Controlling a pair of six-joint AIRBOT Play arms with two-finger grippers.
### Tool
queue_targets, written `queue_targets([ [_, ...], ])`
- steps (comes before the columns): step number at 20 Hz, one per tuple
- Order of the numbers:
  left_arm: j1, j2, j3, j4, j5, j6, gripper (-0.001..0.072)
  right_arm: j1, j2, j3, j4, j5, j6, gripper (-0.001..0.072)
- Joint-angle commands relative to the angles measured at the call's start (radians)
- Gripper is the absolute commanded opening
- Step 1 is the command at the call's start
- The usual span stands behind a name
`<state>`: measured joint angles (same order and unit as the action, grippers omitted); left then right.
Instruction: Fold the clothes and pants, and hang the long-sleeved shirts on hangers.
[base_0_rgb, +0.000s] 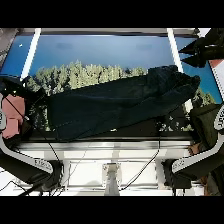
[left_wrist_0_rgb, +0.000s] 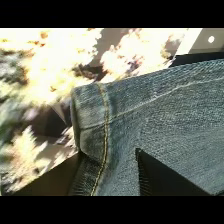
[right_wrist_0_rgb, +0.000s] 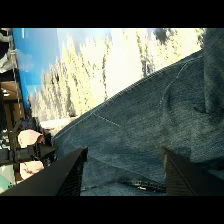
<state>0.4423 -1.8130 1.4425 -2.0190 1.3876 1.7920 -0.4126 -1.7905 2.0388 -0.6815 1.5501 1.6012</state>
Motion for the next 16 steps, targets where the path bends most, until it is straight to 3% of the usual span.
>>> queue_targets([
  [1, -0.006, -0.003, 0.0, -0.009, -0.005, 0.005, 0.0117, 0.008, 0.0, 0.0, 0.002, -0.006, 0.0, 0.0497],
  [2, -0.006, -0.003, 0.0, -0.009, -0.011, 0.007, 0.0009, 0.008, 0.0, 0.0, 0.001, -0.006, 0.0, 0.0496],
  [3, -0.006, -0.003, 0.0, -0.009, -0.014, 0.008, 0.0009, 0.008, 0.0, 0.0, 0.0, -0.008, 0.0, 0.0478],
  [5, -0.006, -0.001, 0.006, -0.009, -0.019, 0.008, 0.0007, 0.008, 0.0, 0.0, -0.01, -0.025, 0.0, 0.0361],
  [7, -0.006, -0.001, 0.047, -0.008, -0.035, -0.005, 0.0006, 0.008, 0.0, -0.001, -0.064, -0.043, 0.0, 0.01],
  [8, -0.007, -0.001, 0.078, -0.005, -0.051, -0.034, 0.0005, 0.008, 0.0, -0.001, -0.121, -0.052, 0.001, 0.0052],
  [14, -0.048, -0.002, 0.297, -0.005, -0.243, -0.156, 0.0005, 0.007, -0.014, -0.002, -0.683, -0.071, 0.087, 0.0057],
  [15, -0.063, -0.003, 0.311, -0.005, -0.277, -0.158, 0.0005, 0.007, -0.022, -0.002, -0.711, -0.066, 0.089, 0.0112],
  [16, -0.082, -0.003, 0.318, -0.005, -0.309, -0.158, 0.0005, 0.007, -0.029, -0.006, -0.724, -0.063, 0.094, 0.0278],
])
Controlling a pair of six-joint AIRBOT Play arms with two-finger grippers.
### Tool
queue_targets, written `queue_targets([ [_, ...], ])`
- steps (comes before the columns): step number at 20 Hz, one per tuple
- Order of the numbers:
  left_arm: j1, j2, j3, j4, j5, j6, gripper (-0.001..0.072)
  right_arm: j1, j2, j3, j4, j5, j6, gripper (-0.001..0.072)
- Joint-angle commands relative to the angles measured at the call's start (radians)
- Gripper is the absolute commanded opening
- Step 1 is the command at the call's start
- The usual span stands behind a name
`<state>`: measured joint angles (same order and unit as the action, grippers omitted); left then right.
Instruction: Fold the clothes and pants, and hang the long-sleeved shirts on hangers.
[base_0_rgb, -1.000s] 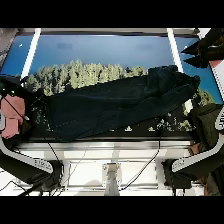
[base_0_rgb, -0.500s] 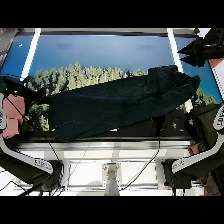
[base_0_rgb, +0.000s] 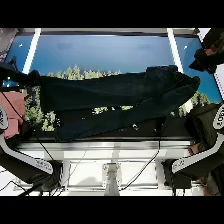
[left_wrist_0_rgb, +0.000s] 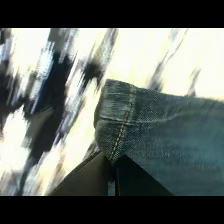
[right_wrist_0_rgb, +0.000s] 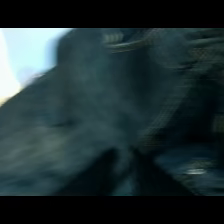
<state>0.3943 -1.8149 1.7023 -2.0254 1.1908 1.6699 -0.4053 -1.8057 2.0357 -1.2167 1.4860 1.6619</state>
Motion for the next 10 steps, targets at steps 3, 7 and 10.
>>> queue_targets([
  [3, -0.082, -0.002, 0.061, 0.007, -0.192, -0.036, 0.0004, -0.005, -0.022, -0.019, -0.301, 0.015, 0.103, 0.0377],
  [7, -0.089, -0.029, 0.061, 0.031, -0.214, -0.129, 0.0006, -0.043, -0.022, -0.019, -0.342, 0.05, 0.119, 0.0378],
  [10, -0.085, -0.057, 0.061, 0.044, -0.21, -0.152, 0.0024, -0.069, -0.022, -0.019, -0.341, 0.081, 0.119, 0.0378],
])
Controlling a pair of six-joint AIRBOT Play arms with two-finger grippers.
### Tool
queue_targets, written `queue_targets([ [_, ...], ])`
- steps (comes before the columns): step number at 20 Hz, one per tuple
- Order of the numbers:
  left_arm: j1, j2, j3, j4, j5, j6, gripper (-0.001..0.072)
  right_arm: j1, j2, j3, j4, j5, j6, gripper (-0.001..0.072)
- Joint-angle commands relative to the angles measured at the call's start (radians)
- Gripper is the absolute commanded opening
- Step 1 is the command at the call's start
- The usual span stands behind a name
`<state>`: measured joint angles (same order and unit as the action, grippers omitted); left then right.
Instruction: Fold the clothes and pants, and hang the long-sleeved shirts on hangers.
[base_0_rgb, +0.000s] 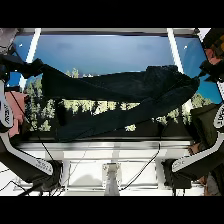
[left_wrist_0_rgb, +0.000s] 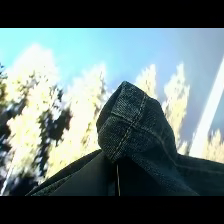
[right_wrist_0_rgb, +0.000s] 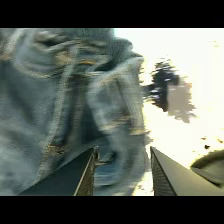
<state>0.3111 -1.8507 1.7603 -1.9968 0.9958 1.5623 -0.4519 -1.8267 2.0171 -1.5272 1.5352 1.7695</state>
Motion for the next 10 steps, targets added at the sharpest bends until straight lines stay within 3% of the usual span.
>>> queue_targets([
  [1, -0.002, -0.024, 0.003, 0.021, -0.013, -0.044, 0.0115, -0.026, -0.001, -0.001, -0.032, 0.037, 0.011, 0.0378],
  [2, -0.002, -0.027, 0.003, 0.047, -0.013, -0.045, 0.024, -0.031, -0.001, -0.001, -0.031, 0.037, 0.011, 0.0378],
  [3, -0.002, -0.028, 0.003, 0.073, -0.013, -0.045, 0.0267, -0.031, -0.001, -0.001, -0.031, 0.038, 0.011, 0.0378],
  [8, -0.002, -0.027, 0.003, 0.195, 0.033, -0.045, 0.0276, -0.03, -0.001, -0.001, -0.022, 0.037, 0.01, 0.0378],
  [9, -0.002, -0.027, 0.003, 0.207, 0.075, -0.045, 0.0233, -0.03, -0.001, -0.001, -0.022, 0.037, 0.01, 0.0378],
  [10, -0.002, -0.028, 0.002, 0.235, 0.124, -0.022, 0.0016, -0.03, -0.001, -0.001, -0.022, 0.039, 0.01, 0.0378],
])
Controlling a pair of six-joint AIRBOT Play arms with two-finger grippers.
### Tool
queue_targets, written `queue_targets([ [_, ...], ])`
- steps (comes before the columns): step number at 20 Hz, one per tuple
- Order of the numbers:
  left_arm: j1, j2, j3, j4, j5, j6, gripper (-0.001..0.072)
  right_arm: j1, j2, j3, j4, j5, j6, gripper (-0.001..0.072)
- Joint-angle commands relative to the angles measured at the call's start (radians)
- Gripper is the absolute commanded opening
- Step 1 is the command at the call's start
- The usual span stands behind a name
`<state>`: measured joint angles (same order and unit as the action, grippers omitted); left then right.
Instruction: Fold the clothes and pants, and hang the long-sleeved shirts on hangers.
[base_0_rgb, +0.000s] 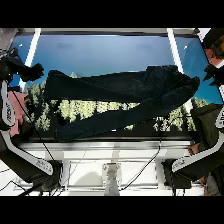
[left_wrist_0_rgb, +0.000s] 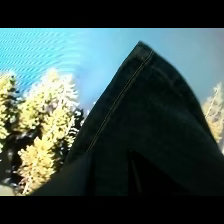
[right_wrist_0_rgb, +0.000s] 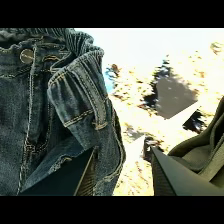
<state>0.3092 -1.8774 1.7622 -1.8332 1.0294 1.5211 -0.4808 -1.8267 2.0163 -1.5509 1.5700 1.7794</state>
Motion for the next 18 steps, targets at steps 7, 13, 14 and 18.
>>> queue_targets([
  [7, 0.101, -0.004, 0.0, -0.01, 0.393, 0.263, 0.0051, -0.04, -0.027, 0.0, 0.295, 0.108, -0.07, 0.0405],
  [13, 0.184, -0.009, 0.0, -0.229, 0.435, 0.299, 0.0474, -0.033, -0.048, 0.0, 0.513, 0.138, -0.103, 0.0518],
  [14, 0.173, -0.016, 0.0, -0.232, 0.439, 0.326, 0.0474, -0.028, -0.048, 0.0, 0.515, 0.138, -0.11, 0.0518],
  [18, 0.147, -0.087, 0.0, -0.236, 0.503, 0.331, 0.0474, -0.019, -0.048, 0.0, 0.53, 0.139, -0.117, 0.0518],
])
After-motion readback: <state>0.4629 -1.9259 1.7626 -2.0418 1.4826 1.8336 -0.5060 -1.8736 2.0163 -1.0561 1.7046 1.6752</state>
